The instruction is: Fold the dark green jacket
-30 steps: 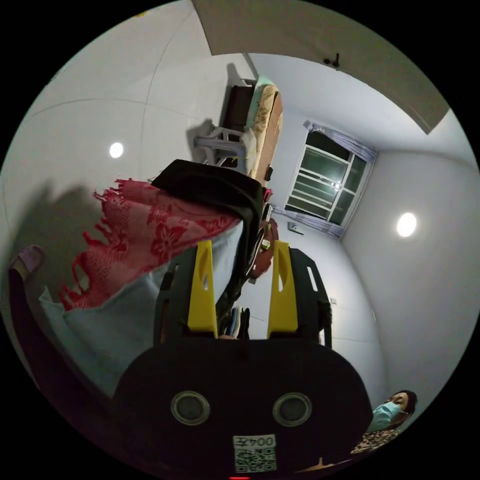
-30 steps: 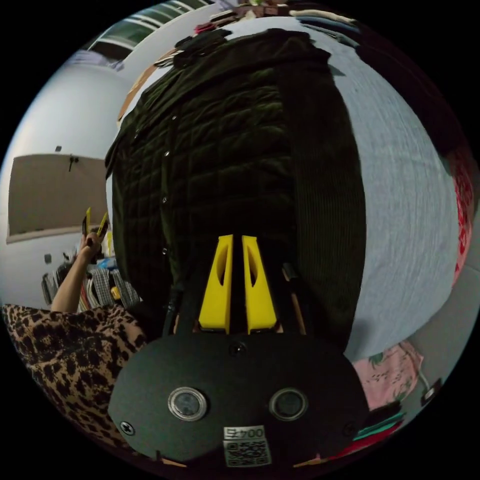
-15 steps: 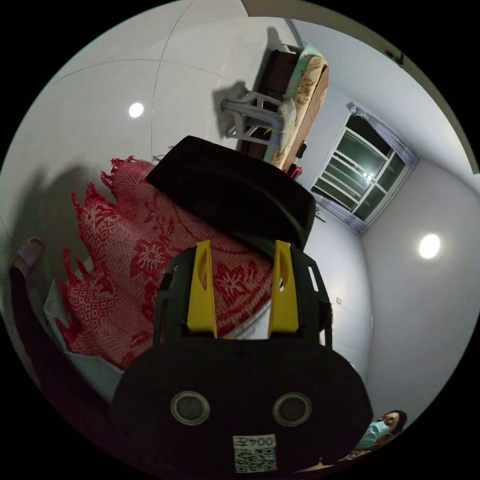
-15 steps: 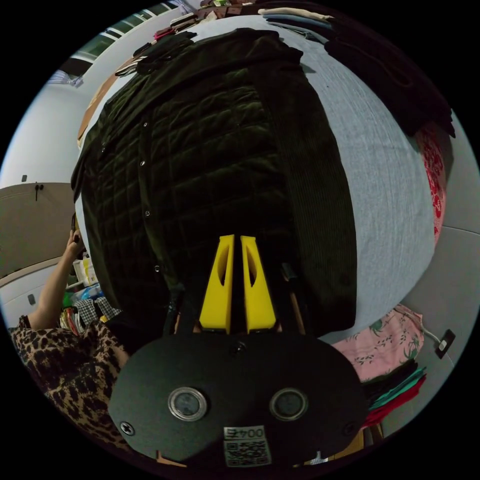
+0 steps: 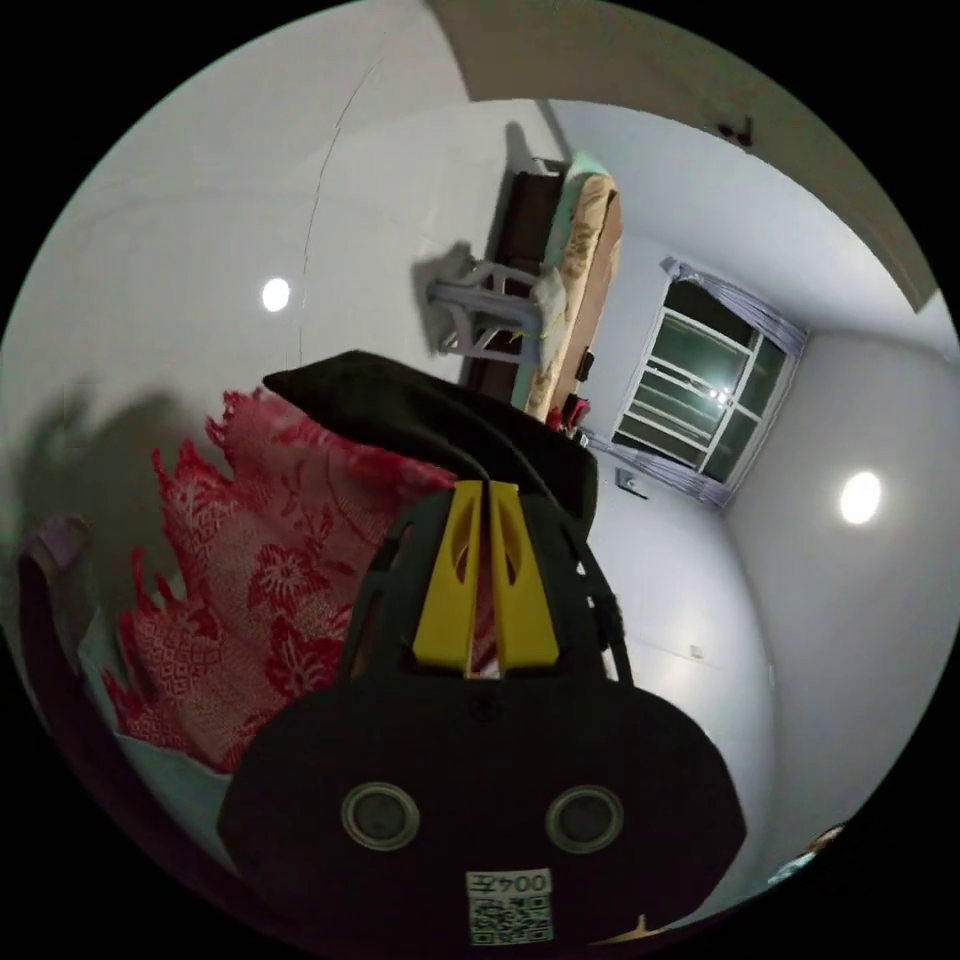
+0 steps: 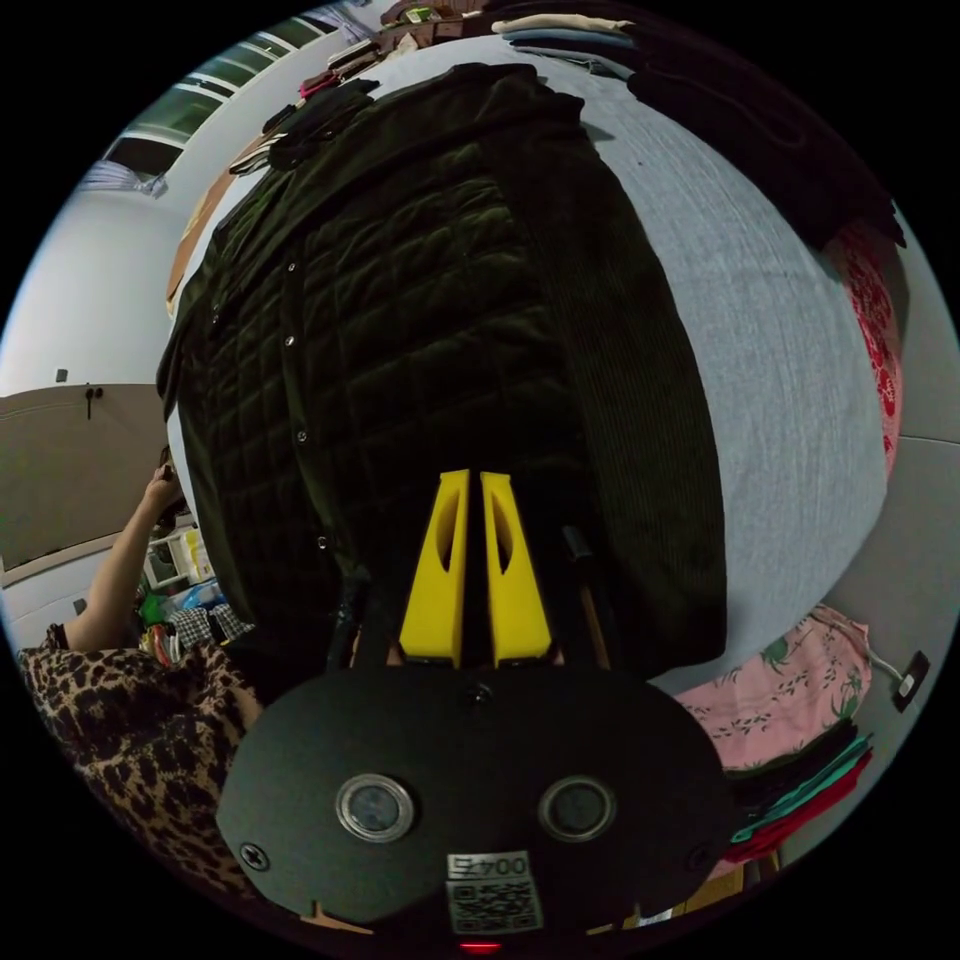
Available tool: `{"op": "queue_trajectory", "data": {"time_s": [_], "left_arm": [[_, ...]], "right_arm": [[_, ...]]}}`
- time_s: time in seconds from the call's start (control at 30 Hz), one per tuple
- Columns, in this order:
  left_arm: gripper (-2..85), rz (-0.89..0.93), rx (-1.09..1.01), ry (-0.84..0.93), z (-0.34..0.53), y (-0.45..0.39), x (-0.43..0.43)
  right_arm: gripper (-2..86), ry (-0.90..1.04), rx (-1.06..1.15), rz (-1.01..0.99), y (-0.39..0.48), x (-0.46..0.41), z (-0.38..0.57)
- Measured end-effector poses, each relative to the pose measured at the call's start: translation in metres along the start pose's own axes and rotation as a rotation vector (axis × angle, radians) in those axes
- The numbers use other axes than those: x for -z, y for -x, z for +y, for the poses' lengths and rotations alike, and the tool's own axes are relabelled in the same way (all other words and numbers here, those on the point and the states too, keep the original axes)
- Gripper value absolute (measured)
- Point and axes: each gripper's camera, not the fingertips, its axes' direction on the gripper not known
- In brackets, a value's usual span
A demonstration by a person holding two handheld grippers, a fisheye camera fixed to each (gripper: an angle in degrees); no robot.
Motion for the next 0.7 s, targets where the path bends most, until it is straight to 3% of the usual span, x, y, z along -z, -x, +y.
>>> {"op": "queue_trajectory", "data": {"time_s": [0.13,0.3,0.4,0.47,0.57,0.7], "left_arm": [[1.1,-0.286,-0.491,-0.094,0.043,-0.103,0.01],[1.2,-0.273,-1.143,-0.066,0.158,-0.232,-0.004],[1.9,-0.242,-1.633,0.069,0.275,-0.284,-0.029],[2.9,-0.274,-1.99,0.256,0.371,-0.292,-0.054],[5.6,-0.344,-2.157,0.484,0.461,-0.271,-0.08],[9.1,-0.411,-2.089,0.665,0.521,-0.233,-0.089]], "right_arm": [[2.5,0.012,0.037,-0.016,-0.006,-0.002,0.001],[1.9,0.044,0.086,-0.056,-0.018,-0.003,0.0],[1.4,0.052,0.124,-0.084,-0.026,-0.004,0.0],[1.3,0.049,0.148,-0.112,-0.033,-0.004,0.001],[1.5,0.042,0.179,-0.148,-0.043,-0.004,0.002],[2.3,0.026,0.228,-0.183,-0.053,-0.004,0.005]]}}
